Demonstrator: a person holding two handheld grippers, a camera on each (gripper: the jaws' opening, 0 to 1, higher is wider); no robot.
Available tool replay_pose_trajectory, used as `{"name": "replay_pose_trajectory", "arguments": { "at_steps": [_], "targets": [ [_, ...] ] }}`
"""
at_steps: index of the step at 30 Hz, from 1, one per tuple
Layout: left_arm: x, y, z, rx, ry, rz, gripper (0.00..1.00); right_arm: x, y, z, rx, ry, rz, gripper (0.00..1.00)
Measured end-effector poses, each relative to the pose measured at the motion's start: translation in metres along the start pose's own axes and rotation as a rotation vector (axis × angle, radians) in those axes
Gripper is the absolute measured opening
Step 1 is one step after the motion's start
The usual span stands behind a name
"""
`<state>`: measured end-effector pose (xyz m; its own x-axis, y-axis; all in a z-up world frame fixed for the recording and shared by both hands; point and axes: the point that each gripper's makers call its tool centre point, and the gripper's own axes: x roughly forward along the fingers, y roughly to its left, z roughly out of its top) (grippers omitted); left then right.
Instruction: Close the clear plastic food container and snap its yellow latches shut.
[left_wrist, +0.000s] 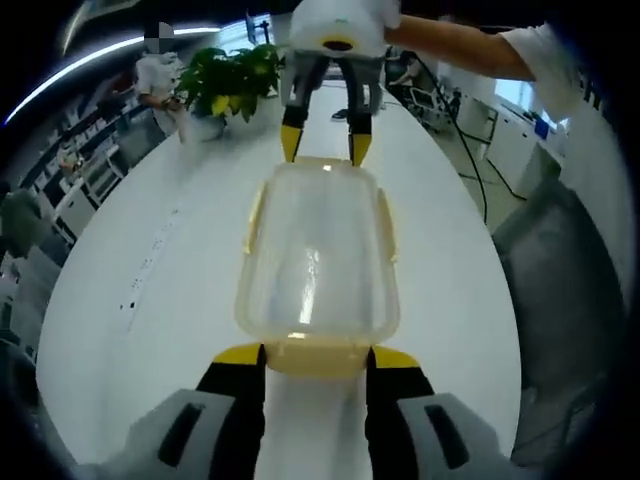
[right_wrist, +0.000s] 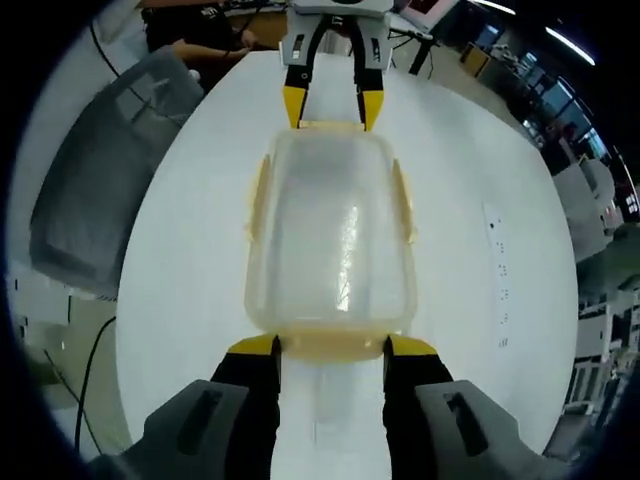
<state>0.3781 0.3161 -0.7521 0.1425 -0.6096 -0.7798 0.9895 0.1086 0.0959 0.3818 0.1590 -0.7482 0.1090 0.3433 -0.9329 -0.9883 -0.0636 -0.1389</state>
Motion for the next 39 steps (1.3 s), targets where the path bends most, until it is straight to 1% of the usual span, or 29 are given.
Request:
{"name": "replay_pose_trajectory", "arguments": {
  "at_steps": [5, 7, 12, 15, 17, 22, 26, 29, 35, 39],
  "targets": [
    [0.011, 0.000, 0.020, 0.005, 0.008, 0.014, 0.33, -0.007, 0.001, -0.019, -0.004, 0.000, -0.005, 0.37],
    [0.015, 0.001, 0.027, 0.011, 0.014, 0.015, 0.33, -0.009, -0.005, -0.029, -0.002, 0.000, -0.006, 0.37],
    [0.025, 0.010, 0.040, 0.018, 0.031, 0.023, 0.33, -0.017, -0.008, -0.042, 0.003, -0.018, -0.019, 0.37],
    [0.031, 0.014, 0.049, 0.030, 0.040, 0.025, 0.33, -0.020, -0.011, -0.051, 0.006, -0.015, -0.026, 0.37],
    [0.036, 0.018, 0.055, 0.035, 0.044, 0.024, 0.33, -0.022, -0.016, -0.060, 0.012, -0.021, -0.029, 0.37],
    [0.049, 0.026, 0.067, 0.042, 0.055, 0.015, 0.33, -0.023, -0.019, -0.077, 0.029, -0.027, -0.033, 0.37],
    [0.061, 0.032, 0.073, 0.043, 0.063, 0.004, 0.33, -0.022, -0.025, -0.089, 0.041, -0.028, -0.033, 0.37],
    [0.072, 0.038, 0.077, 0.049, 0.085, -0.006, 0.33, -0.018, -0.033, -0.102, 0.053, -0.020, -0.029, 0.37],
    [0.086, 0.047, 0.082, 0.042, 0.104, -0.028, 0.33, -0.013, -0.038, -0.116, 0.067, -0.011, -0.015, 0.37],
    [0.096, 0.049, 0.081, 0.042, 0.128, -0.045, 0.33, -0.008, -0.040, -0.123, 0.074, -0.001, 0.002, 0.37]
  ]
}}
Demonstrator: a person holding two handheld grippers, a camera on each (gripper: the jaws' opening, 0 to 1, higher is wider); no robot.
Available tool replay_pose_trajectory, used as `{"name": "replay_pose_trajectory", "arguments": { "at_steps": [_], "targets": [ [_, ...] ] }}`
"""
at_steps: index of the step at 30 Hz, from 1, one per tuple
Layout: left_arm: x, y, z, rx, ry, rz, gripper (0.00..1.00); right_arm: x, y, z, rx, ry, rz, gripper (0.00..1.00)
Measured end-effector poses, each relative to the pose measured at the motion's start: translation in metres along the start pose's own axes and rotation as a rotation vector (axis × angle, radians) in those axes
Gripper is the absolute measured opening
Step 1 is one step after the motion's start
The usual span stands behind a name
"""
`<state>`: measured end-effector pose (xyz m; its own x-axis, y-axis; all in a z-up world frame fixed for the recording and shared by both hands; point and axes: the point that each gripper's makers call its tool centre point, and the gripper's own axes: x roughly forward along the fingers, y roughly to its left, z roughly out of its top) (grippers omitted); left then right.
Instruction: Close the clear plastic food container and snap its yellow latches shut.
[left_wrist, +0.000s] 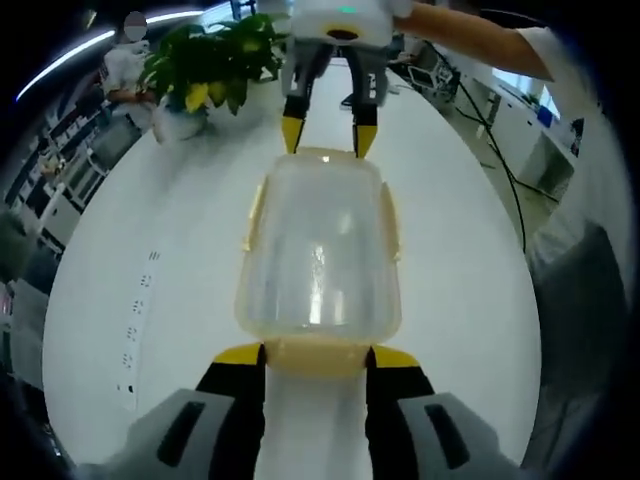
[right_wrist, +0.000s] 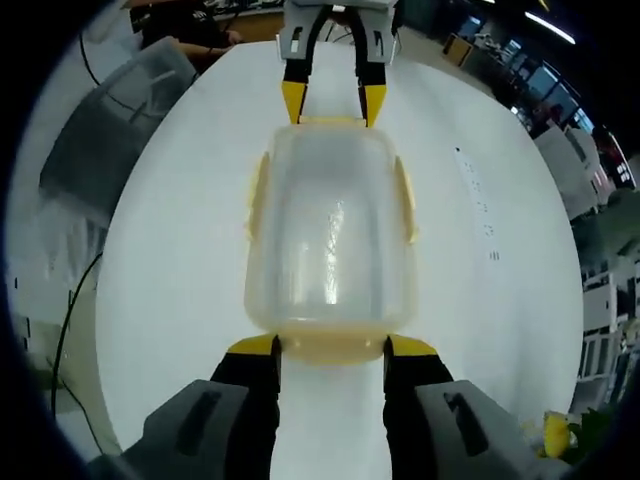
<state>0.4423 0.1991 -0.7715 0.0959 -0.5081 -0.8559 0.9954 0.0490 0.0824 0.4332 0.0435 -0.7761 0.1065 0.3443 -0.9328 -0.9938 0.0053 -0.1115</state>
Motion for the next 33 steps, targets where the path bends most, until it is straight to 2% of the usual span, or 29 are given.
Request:
{"name": "replay_pose_trajectory", "arguments": {
  "at_steps": [5, 8, 17, 30, 33],
  "targets": [
    [0.008, 0.001, 0.000, -0.022, 0.016, -0.031, 0.33, 0.007, 0.000, -0.008, 0.011, 0.012, 0.022, 0.37],
    [0.012, 0.002, -0.004, -0.023, 0.038, -0.031, 0.33, 0.008, 0.000, -0.007, 0.008, 0.002, 0.025, 0.37],
    [0.014, -0.001, -0.005, -0.037, 0.033, -0.057, 0.34, 0.012, 0.002, -0.010, 0.018, 0.008, 0.041, 0.38],
    [0.017, -0.005, -0.007, -0.015, 0.045, -0.059, 0.34, 0.020, 0.006, -0.016, 0.066, 0.011, 0.038, 0.38],
    [0.018, -0.006, -0.009, -0.038, 0.042, -0.057, 0.33, 0.023, 0.012, -0.020, 0.083, 0.016, 0.052, 0.34]
  ]
}}
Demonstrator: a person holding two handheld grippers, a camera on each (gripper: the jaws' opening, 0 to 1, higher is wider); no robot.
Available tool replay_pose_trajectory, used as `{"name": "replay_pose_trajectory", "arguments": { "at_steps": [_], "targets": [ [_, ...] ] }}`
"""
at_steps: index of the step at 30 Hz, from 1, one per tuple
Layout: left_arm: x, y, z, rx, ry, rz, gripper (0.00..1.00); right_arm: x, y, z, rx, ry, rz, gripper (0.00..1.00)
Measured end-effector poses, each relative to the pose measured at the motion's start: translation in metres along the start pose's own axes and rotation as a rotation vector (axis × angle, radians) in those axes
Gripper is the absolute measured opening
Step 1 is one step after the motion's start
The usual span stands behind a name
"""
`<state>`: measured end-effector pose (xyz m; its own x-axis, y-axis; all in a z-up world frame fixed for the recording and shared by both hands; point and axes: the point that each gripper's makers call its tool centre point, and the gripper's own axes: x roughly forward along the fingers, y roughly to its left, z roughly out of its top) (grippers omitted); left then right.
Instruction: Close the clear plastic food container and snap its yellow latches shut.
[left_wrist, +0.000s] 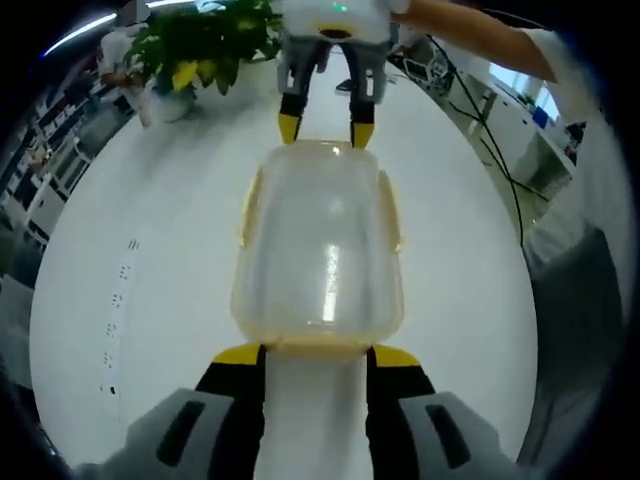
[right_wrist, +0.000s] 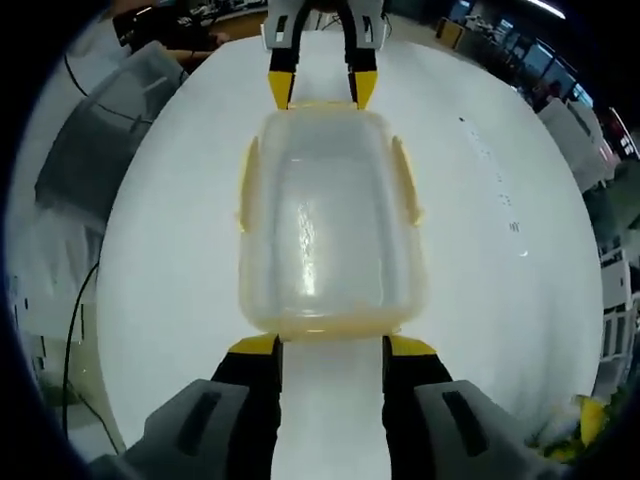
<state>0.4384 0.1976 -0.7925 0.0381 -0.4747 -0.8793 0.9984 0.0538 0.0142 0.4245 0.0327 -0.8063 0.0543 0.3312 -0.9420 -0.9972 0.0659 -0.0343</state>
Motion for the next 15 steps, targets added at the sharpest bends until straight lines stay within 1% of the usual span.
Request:
{"name": "replay_pose_trajectory", "arguments": {
  "at_steps": [2, 3, 4, 5, 6, 7, 8, 10, 11, 12, 13, 14, 15],
  "targets": [
    [0.002, 0.000, -0.008, -0.022, 0.018, 0.008, 0.31, 0.004, 0.005, -0.006, 0.030, 0.008, 0.010, 0.35],
    [0.002, 0.001, -0.017, -0.061, 0.056, 0.026, 0.29, 0.006, 0.008, -0.012, 0.057, 0.018, 0.016, 0.39],
    [0.002, 0.002, -0.021, -0.073, 0.069, 0.036, 0.27, 0.007, 0.010, -0.015, 0.074, 0.026, 0.020, 0.43],
    [0.001, 0.005, -0.025, -0.115, 0.072, 0.060, 0.26, 0.009, 0.016, -0.028, 0.127, 0.062, 0.032, 0.47],
    [0.000, 0.006, -0.023, -0.145, 0.041, 0.069, 0.27, 0.010, 0.020, -0.038, 0.145, 0.078, 0.038, 0.50],
    [-0.003, 0.008, -0.018, -0.206, -0.020, 0.079, 0.27, 0.011, 0.021, -0.044, 0.144, 0.085, 0.037, 0.50],
    [-0.006, 0.010, -0.015, -0.256, -0.056, 0.085, 0.27, 0.010, 0.023, -0.054, 0.156, 0.102, 0.030, 0.48],
    [-0.013, 0.014, -0.017, -0.358, -0.102, 0.100, 0.28, 0.006, 0.024, -0.065, 0.193, 0.119, 0.012, 0.45],
    [-0.016, 0.018, -0.020, -0.402, -0.109, 0.121, 0.33, 0.004, 0.025, -0.070, 0.213, 0.121, 0.006, 0.45],
    [-0.021, 0.021, -0.025, -0.426, -0.108, 0.144, 0.37, 0.001, 0.024, -0.077, 0.242, 0.128, 0.001, 0.44],
    [-0.024, 0.021, -0.022, -0.439, -0.151, 0.140, 0.39, -0.002, 0.026, -0.082, 0.268, 0.144, 0.000, 0.43],
    [-0.029, 0.020, -0.018, -0.489, -0.210, 0.123, 0.38, -0.007, 0.027, -0.086, 0.291, 0.149, -0.004, 0.43],
    [-0.033, 0.021, -0.017, -0.543, -0.241, 0.122, 0.37, -0.010, 0.027, -0.088, 0.309, 0.148, -0.013, 0.43]
  ]
}}
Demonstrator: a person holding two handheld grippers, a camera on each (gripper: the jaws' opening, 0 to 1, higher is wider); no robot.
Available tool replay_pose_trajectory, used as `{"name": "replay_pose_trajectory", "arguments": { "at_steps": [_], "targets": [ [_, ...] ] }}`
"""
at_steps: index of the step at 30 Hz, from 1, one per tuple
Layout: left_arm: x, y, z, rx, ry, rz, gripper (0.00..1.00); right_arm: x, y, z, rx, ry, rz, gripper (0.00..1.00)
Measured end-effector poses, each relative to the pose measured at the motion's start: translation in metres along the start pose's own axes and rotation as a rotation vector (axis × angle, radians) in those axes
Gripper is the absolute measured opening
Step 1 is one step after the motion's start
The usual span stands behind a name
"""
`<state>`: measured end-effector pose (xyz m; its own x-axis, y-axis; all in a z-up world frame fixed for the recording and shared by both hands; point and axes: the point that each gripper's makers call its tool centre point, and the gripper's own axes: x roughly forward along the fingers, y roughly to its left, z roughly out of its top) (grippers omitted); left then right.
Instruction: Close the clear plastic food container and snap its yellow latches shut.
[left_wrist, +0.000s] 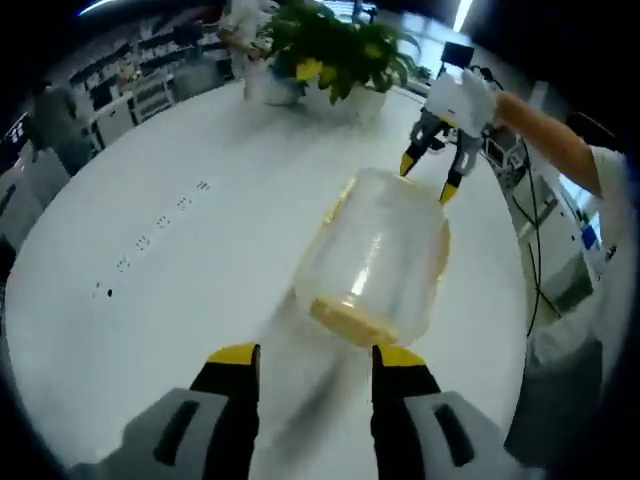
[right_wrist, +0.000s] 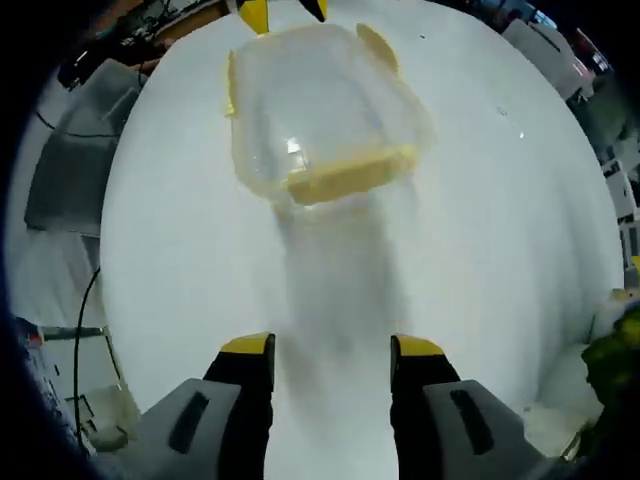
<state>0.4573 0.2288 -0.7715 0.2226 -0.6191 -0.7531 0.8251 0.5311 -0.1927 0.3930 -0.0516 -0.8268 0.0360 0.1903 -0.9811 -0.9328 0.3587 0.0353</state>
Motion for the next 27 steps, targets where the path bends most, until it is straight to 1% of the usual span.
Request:
{"name": "replay_pose_trajectory", "arguments": {
  "at_steps": [1, 2, 3, 4, 5, 6, 7, 8, 9, 10, 11, 12, 13, 14, 15, 16, 17, 19, 20, 21, 22, 24, 25, 27],
  "targets": [
    [-0.005, 0.001, -0.001, -0.092, -0.004, 0.000, 0.37, -0.006, -0.002, 0.000, 0.042, -0.015, -0.022, 0.42],
    [-0.007, 0.004, 0.001, -0.142, -0.029, 0.008, 0.37, -0.009, -0.005, 0.003, 0.061, -0.044, -0.034, 0.41],
    [-0.009, 0.005, 0.006, -0.190, -0.077, 0.007, 0.37, -0.013, -0.005, 0.007, 0.097, -0.072, -0.041, 0.39],
    [-0.011, 0.003, 0.012, -0.234, -0.124, -0.012, 0.37, -0.017, -0.007, 0.012, 0.136, -0.102, -0.047, 0.39],
    [-0.013, -0.002, 0.020, -0.317, -0.183, -0.049, 0.35, -0.024, -0.010, 0.020, 0.218, -0.156, -0.058, 0.40],
    [-0.016, -0.005, 0.028, -0.426, -0.245, -0.080, 0.33, -0.031, -0.014, 0.030, 0.309, -0.214, -0.064, 0.42],
    [-0.018, -0.005, 0.033, -0.502, -0.282, -0.101, 0.30, -0.036, -0.016, 0.038, 0.378, -0.256, -0.063, 0.43],
    [-0.020, -0.007, 0.038, -0.576, -0.331, -0.124, 0.28, -0.044, -0.019, 0.050, 0.482, -0.324, -0.056, 0.43],
    [-0.019, -0.009, 0.039, -0.596, -0.342, -0.130, 0.30, -0.050, -0.019, 0.060, 0.533, -0.387, -0.035, 0.43],
    [-0.018, -0.012, 0.037, -0.612, -0.338, -0.141, 0.34, -0.057, -0.017, 0.073, 0.599, -0.462, 0.005, 0.43],
    [-0.017, -0.017, 0.035, -0.646, -0.330, -0.154, 0.38, -0.062, -0.017, 0.081, 0.644, -0.509, 0.030, 0.43],
    [-0.014, -0.018, 0.033, -0.678, -0.323, -0.152, 0.42, -0.066, -0.016, 0.088, 0.686, -0.545, 0.058, 0.45],
    [-0.012, -0.019, 0.031, -0.743, -0.322, -0.152, 0.49, -0.070, -0.015, 0.096, 0.745, -0.593, 0.096, 0.46],
    [-0.011, -0.021, 0.031, -0.771, -0.321, -0.157, 0.53, -0.071, -0.015, 0.099, 0.767, -0.607, 0.109, 0.47],
    [-0.009, -0.023, 0.030, -0.815, -0.319, -0.172, 0.56, -0.071, -0.014, 0.106, 0.835, -0.636, 0.152, 0.48],
    [-0.009, -0.027, 0.029, -0.860, -0.324, -0.201, 0.59, -0.071, -0.013, 0.108, 0.844, -0.640, 0.162, 0.48],
    [-0.009, -0.029, 0.034, -0.927, -0.352, -0.236, 0.61, -0.069, -0.012, 0.113, 0.876, -0.650, 0.189, 0.48],
    [-0.010, -0.027, 0.039, -1.007, -0.394, -0.263, 0.62, -0.066, -0.010, 0.117, 0.896, -0.653, 0.211, 0.46],
    [-0.010, -0.023, 0.042, -1.076, -0.429, -0.268, 0.60, -0.064, -0.010, 0.121, 0.916, -0.661, 0.226, 0.45],
    [-0.009, -0.015, 0.041, -1.128, -0.443, -0.247, 0.58, -0.061, -0.008, 0.123, 0.937, -0.659, 0.242, 0.43],
    [-0.009, -0.008, 0.041, -1.146, -0.468, -0.224, 0.55, -0.059, -0.008, 0.124, 0.946, -0.659, 0.252, 0.41],
    [-0.007, -0.005, 0.036, -1.146, -0.440, -0.210, 0.50, -0.056, -0.009, 0.125, 0.956, -0.660, 0.263, 0.38],
    [-0.006, -0.005, 0.035, -1.134, -0.423, -0.207, 0.48, -0.055, -0.011, 0.125, 0.978, -0.661, 0.268, 0.38],
    [-0.003, -0.009, 0.033, -1.129, -0.391, -0.203, 0.47, -0.051, -0.015, 0.120, 0.980, -0.641, 0.237, 0.39]
  ]
}}
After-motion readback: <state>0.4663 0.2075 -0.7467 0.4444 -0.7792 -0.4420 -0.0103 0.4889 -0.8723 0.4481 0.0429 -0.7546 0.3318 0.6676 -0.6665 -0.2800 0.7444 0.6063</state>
